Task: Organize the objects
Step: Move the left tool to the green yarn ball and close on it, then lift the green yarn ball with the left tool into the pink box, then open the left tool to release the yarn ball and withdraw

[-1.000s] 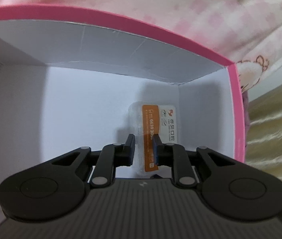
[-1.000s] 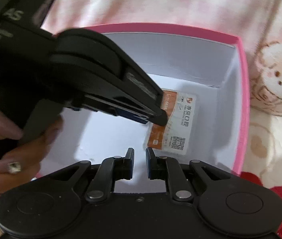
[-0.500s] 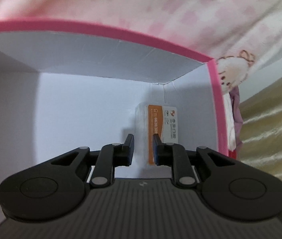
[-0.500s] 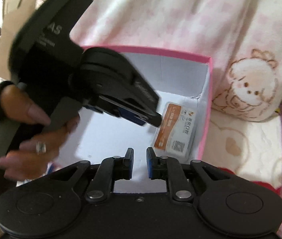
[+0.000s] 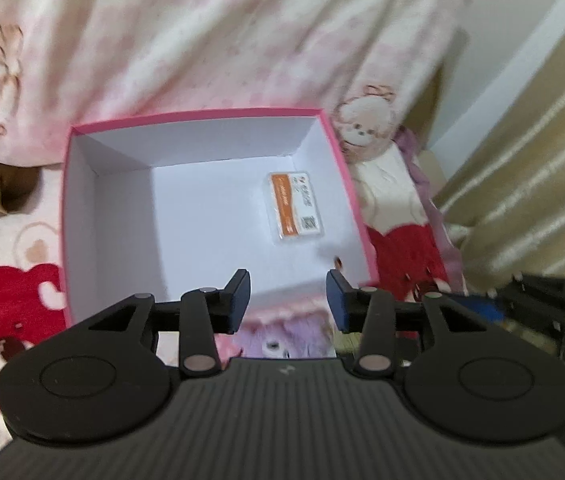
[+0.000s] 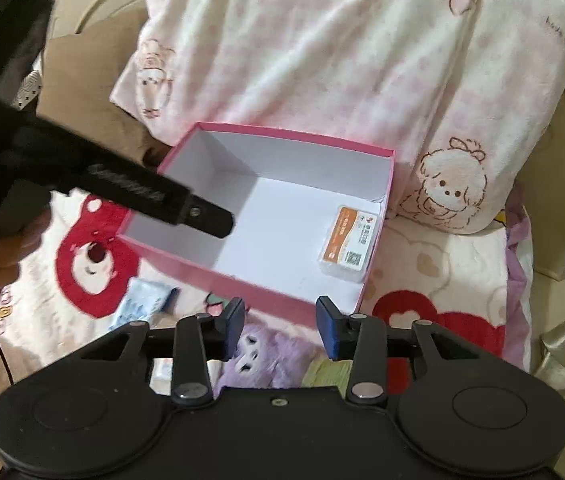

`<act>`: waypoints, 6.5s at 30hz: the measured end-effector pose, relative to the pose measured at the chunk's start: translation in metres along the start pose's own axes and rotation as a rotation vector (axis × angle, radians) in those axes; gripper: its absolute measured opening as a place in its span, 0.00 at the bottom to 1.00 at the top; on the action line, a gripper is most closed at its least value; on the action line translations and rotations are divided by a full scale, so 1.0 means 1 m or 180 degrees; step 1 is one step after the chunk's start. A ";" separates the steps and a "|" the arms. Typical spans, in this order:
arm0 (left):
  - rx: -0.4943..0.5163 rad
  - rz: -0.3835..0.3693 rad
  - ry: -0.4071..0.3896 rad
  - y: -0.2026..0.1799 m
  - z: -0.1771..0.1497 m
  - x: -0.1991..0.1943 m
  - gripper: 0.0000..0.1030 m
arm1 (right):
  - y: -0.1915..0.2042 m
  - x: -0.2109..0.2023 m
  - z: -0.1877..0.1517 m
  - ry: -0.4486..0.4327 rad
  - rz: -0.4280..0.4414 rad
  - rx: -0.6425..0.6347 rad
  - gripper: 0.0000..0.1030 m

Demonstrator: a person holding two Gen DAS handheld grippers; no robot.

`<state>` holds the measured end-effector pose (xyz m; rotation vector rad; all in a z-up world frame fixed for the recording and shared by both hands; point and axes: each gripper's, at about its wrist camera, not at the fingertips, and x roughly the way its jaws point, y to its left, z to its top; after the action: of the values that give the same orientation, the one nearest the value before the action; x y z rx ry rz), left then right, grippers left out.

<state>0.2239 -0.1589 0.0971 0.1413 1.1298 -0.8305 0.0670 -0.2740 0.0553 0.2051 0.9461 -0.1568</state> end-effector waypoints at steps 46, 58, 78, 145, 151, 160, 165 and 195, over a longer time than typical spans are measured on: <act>-0.0258 -0.0528 -0.0235 -0.048 -0.143 0.084 0.68 | -0.042 0.058 -0.130 -0.0293 0.0030 -0.0083 0.84; -0.0289 -0.0477 -0.0254 -0.048 -0.153 0.139 0.72 | -0.052 0.092 -0.135 -0.0027 0.0111 0.0158 0.85; -0.0435 -0.0777 -0.0377 -0.057 -0.162 0.152 0.49 | -0.064 0.100 -0.142 0.0075 0.0222 0.0426 0.66; -0.0335 -0.0537 -0.0821 0.049 -0.015 0.056 0.50 | 0.002 0.104 0.059 -0.0734 0.0244 0.0468 0.64; -0.0336 -0.0521 -0.0750 0.068 -0.014 0.093 0.50 | 0.005 0.144 0.042 -0.0943 0.0108 0.0441 0.63; -0.0425 -0.0644 -0.0667 0.082 -0.010 0.119 0.50 | 0.004 0.163 0.044 -0.0841 -0.0080 0.0375 0.63; -0.0521 -0.0648 -0.0540 0.081 -0.012 0.129 0.49 | 0.006 0.174 0.049 -0.0632 -0.0229 0.0335 0.63; -0.0610 -0.0397 -0.0581 0.077 -0.008 0.159 0.35 | -0.010 0.182 0.061 -0.0441 -0.0308 0.0462 0.40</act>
<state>0.2954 -0.1826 -0.0629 -0.1628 1.0465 -0.8229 0.2176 -0.3067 -0.0596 0.2788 0.8074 -0.3254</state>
